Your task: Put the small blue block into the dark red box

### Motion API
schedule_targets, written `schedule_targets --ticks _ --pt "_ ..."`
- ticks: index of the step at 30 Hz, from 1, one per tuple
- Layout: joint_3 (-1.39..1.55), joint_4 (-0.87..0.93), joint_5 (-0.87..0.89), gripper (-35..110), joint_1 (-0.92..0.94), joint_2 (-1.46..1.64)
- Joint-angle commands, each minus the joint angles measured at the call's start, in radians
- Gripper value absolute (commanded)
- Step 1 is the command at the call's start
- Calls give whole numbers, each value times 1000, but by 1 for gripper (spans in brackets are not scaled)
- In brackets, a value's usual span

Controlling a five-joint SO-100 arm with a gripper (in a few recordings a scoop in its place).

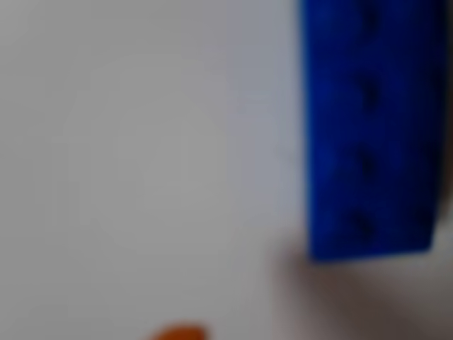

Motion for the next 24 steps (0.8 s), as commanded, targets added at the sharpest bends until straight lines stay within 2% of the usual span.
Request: schedule_targets --ticks 1,13,16,19,24 --pt "-74 14 8 24 -6 -6" --pt "-437 198 2 23 -15 -241" --pt "-523 249 3 18 -14 -301" --pt "-611 265 -17 4 -5 -364" --pt "-765 291 -28 1 0 -471"
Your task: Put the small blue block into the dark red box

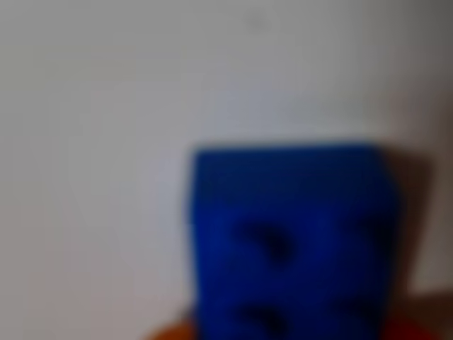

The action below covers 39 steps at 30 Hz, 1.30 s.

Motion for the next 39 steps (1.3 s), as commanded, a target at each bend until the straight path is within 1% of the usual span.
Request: schedule_targets --ticks 1,2,3,4,5,10,12,15,21,25,28,32,36,39 --pt "-155 37 -5 1 0 -38" --pt "-244 71 -6 1 -2 -87" --pt "-396 133 -6 1 -3 -167" --pt "-621 213 -6 1 -3 -288" --pt "-801 253 -8 1 -2 -394" --pt "-759 272 -32 0 0 -351" --pt "-646 273 -41 0 5 -267" --pt "-347 273 -80 0 17 -46" --pt "91 272 -276 1 121 347" --pt "348 270 -448 1 238 611" --pt "572 250 -561 1 356 834" --pt "962 114 -712 0 560 1233" --pt "1247 26 -899 0 830 1615" --pt "1381 -35 -1032 0 1055 1799"
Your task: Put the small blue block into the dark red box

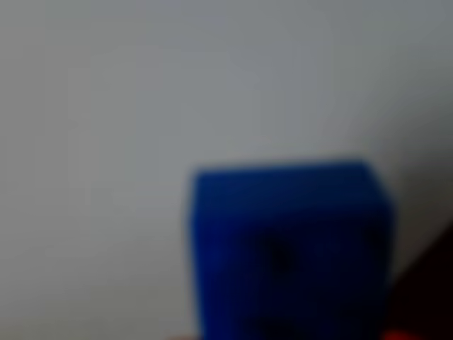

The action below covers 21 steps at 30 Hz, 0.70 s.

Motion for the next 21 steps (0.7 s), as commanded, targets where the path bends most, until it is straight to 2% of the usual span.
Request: schedule_targets --ticks 1,5,9,15,21 --pt "149 -74 -144 0 262 262" --pt "262 -229 -278 0 451 314" --pt "324 -396 -328 0 580 227" --pt "278 -612 -344 0 713 -54" --pt "78 -710 -350 0 804 -437"
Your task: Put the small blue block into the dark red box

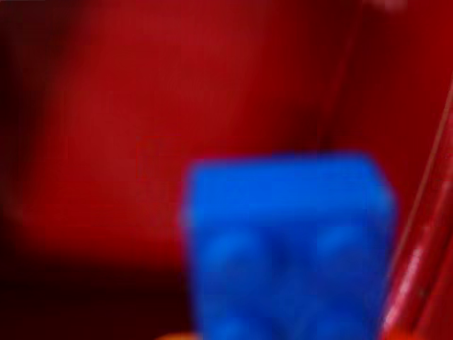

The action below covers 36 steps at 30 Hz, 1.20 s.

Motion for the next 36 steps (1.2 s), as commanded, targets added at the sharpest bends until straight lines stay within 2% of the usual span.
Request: schedule_targets --ticks 1,5,10,17,24,26,30,36 --pt "-138 -43 -3 0 52 -184" --pt "-238 -34 20 11 66 -364" --pt "-215 -5 55 20 75 -374" --pt "48 38 3 17 -18 26" --pt "301 241 -72 12 -367 592" --pt "341 318 -67 0 -474 721" --pt "431 437 -92 0 -678 960" --pt "669 471 -230 0 -982 1364"
